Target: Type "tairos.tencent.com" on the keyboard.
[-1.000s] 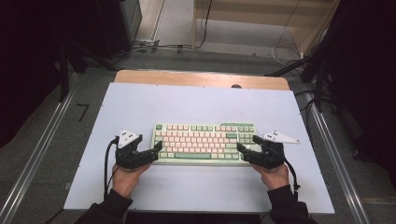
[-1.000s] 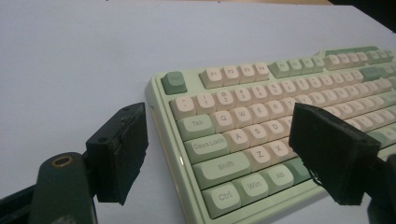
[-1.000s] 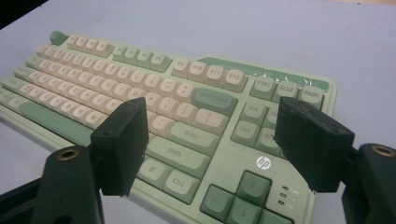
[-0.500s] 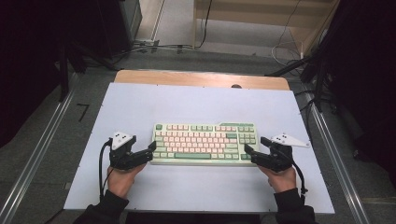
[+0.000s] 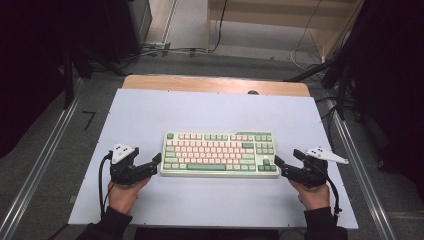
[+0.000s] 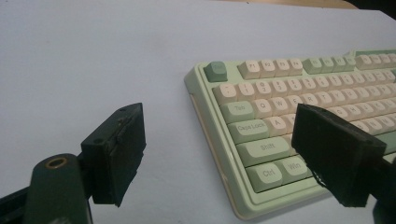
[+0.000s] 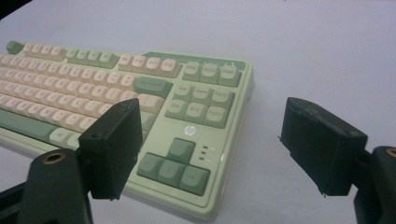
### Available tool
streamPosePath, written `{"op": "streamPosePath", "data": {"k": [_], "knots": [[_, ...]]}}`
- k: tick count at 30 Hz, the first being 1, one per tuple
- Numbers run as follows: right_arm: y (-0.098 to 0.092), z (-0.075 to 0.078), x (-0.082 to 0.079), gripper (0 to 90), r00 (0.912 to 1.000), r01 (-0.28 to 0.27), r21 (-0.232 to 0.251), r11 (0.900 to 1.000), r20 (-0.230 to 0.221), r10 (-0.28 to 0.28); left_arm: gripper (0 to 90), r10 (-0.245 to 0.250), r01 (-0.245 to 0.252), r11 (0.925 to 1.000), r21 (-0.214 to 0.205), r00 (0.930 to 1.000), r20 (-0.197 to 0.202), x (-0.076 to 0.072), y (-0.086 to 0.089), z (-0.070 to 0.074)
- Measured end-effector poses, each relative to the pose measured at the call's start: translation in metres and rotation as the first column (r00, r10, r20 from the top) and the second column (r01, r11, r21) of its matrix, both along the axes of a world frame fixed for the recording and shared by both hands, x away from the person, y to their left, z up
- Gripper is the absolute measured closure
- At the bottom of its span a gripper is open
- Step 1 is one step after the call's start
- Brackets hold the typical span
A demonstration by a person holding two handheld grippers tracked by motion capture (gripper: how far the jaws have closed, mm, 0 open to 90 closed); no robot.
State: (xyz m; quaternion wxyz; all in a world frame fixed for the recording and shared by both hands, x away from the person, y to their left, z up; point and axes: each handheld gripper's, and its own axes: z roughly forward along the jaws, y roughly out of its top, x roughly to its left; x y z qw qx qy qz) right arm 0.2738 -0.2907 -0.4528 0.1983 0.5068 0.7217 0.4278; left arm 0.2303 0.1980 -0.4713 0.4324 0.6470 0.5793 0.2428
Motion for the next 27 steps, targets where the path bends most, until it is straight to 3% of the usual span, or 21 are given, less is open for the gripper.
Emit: {"op": "streamPosePath", "data": {"k": [27], "knots": [[-0.037, -0.005, -0.013, 18.7, 0.9966, 0.080, -0.009, 0.9968, -0.020, -0.080, 18.3, 0.009, -0.009, 0.9996, 0.025, 0.9999, 0.009, -0.018, 0.007, -0.004]]}}
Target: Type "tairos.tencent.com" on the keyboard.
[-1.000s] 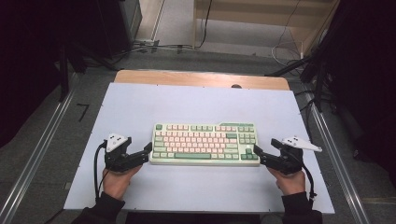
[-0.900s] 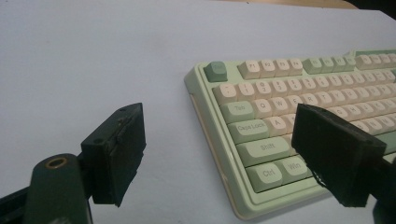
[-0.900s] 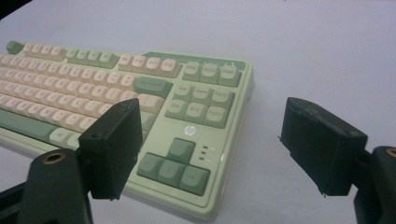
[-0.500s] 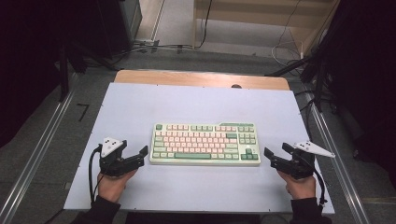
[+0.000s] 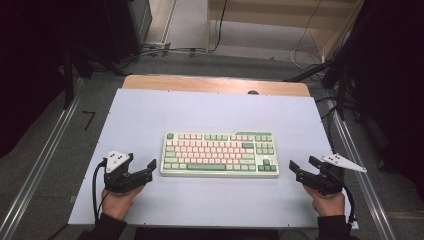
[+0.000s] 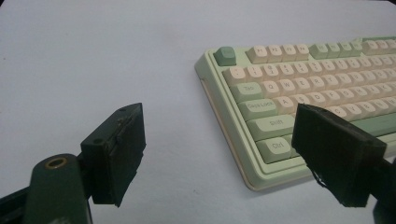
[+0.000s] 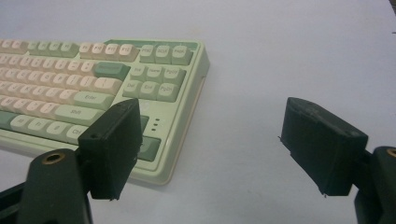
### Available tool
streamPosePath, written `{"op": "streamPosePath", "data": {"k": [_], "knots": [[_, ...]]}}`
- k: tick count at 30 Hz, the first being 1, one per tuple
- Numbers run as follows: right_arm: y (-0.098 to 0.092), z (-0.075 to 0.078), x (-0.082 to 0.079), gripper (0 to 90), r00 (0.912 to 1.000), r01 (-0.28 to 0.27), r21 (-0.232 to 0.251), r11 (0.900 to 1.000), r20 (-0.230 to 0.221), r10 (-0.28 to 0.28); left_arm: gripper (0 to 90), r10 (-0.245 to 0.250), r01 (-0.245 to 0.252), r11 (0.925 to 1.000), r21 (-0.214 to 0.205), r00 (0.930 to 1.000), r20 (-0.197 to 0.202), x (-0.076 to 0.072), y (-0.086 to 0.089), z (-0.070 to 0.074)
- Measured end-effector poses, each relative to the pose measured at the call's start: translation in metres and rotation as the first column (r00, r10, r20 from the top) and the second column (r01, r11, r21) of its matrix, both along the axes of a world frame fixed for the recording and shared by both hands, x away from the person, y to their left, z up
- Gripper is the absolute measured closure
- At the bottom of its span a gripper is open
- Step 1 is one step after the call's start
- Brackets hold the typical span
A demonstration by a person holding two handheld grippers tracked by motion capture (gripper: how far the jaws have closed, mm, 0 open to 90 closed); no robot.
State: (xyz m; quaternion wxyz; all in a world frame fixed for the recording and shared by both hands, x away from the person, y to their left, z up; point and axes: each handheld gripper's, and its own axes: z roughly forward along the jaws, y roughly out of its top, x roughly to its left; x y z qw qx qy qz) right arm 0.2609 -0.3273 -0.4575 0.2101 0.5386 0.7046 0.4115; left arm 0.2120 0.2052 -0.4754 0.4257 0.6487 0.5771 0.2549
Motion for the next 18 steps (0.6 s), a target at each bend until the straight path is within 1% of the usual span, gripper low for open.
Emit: {"op": "streamPosePath", "data": {"k": [13, 18], "knots": [[-0.009, 0.000, -0.005, 18.7, 0.9997, 0.023, -0.001, 0.9997, -0.002, -0.023, 18.3, 0.023, -0.023, 0.9997, -0.002, 0.9997, 0.009, -0.006, 0.007, 0.001], [-0.013, -0.001, -0.006, 18.7, 0.9993, 0.036, -0.005, 0.9993, -0.008, -0.036, 18.3, 0.029, -0.029, 0.9996, 0.005, 0.9995, 0.008, -0.007, 0.008, -0.001]]}}
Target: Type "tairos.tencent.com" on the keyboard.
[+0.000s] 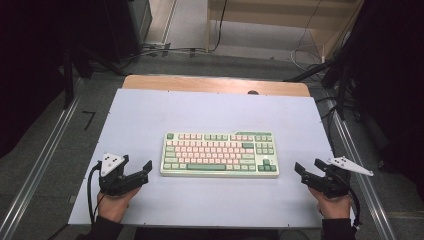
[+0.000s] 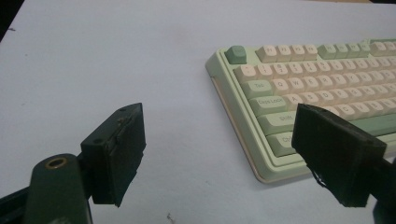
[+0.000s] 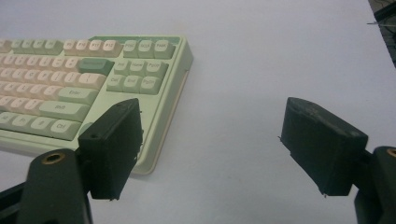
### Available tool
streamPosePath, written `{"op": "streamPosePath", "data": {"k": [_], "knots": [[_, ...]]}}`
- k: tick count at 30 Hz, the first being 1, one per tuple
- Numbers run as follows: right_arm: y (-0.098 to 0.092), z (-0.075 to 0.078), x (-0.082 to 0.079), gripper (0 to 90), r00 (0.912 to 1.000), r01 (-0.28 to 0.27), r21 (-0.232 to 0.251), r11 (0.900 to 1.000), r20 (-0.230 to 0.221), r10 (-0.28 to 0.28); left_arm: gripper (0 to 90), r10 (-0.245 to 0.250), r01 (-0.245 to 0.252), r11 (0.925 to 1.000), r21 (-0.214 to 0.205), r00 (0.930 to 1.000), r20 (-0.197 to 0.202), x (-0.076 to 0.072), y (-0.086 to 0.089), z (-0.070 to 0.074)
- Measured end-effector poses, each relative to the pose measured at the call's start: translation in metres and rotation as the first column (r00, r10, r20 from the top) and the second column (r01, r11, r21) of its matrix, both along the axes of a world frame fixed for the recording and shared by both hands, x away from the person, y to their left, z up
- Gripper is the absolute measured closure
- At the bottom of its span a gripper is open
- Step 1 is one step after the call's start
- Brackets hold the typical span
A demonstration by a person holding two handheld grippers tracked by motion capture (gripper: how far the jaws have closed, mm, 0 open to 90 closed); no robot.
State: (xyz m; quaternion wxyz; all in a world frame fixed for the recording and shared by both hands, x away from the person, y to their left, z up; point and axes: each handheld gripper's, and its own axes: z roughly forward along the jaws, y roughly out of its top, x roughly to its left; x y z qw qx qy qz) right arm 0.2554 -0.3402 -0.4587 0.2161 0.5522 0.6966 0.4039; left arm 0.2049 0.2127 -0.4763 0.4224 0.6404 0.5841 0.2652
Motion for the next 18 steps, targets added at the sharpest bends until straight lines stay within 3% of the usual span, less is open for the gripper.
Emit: {"op": "streamPosePath", "data": {"k": [18], "knots": [[-0.011, 0.001, -0.005, 17.3, 0.9985, 0.054, 0.005, 0.9985, 0.002, -0.054, 18.3, 0.022, -0.022, 0.9997, 0.013, 0.9997, -0.002, -0.004, 0.005, -0.003]]}}
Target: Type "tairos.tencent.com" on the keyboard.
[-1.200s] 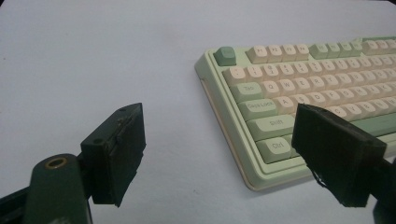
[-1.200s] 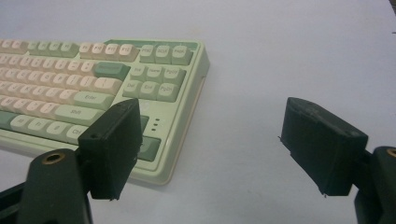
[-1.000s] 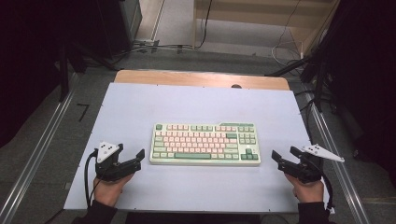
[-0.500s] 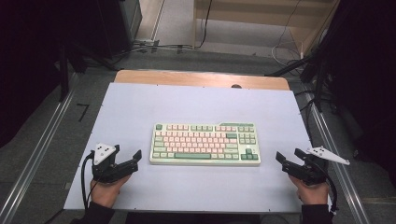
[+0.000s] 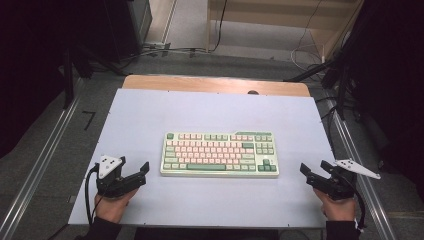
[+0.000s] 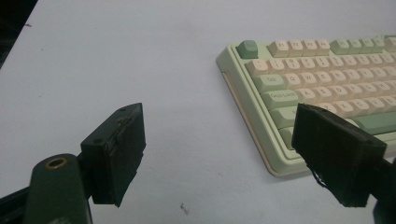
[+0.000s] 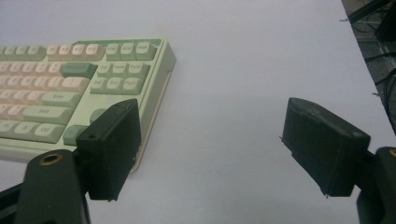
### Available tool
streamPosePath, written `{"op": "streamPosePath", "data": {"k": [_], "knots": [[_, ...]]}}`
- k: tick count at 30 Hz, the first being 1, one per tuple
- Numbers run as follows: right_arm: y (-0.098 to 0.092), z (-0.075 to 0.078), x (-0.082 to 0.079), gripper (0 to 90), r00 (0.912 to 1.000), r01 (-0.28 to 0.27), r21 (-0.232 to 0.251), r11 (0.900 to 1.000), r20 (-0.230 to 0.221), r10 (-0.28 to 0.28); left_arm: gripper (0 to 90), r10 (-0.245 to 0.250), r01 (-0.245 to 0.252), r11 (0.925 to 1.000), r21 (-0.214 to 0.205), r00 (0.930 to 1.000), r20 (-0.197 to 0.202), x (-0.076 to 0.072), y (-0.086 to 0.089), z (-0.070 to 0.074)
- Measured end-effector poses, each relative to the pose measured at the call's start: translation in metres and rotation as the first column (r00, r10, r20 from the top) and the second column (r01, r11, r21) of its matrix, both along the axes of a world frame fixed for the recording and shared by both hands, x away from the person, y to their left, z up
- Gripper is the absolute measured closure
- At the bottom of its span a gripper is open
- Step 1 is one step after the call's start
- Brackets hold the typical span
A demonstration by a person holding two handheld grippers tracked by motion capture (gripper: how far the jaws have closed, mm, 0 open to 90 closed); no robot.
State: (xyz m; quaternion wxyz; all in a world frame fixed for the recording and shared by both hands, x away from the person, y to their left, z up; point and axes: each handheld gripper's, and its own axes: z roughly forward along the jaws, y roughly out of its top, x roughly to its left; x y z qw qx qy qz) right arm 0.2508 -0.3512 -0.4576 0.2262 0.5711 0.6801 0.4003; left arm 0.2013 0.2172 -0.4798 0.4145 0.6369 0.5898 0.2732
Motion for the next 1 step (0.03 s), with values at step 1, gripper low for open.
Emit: {"op": "streamPosePath", "data": {"k": [1], "knots": [[0.0003, 0.0006, 0.0001, 15.9, 1.0000, 0.003, 0.004, 1.0000, 0.001, -0.003, 18.4, 0.000, 0.000, 1.0000, -0.004, 1.0000, 0.004, 0.0002, -0.0001, -0.0004]]}}
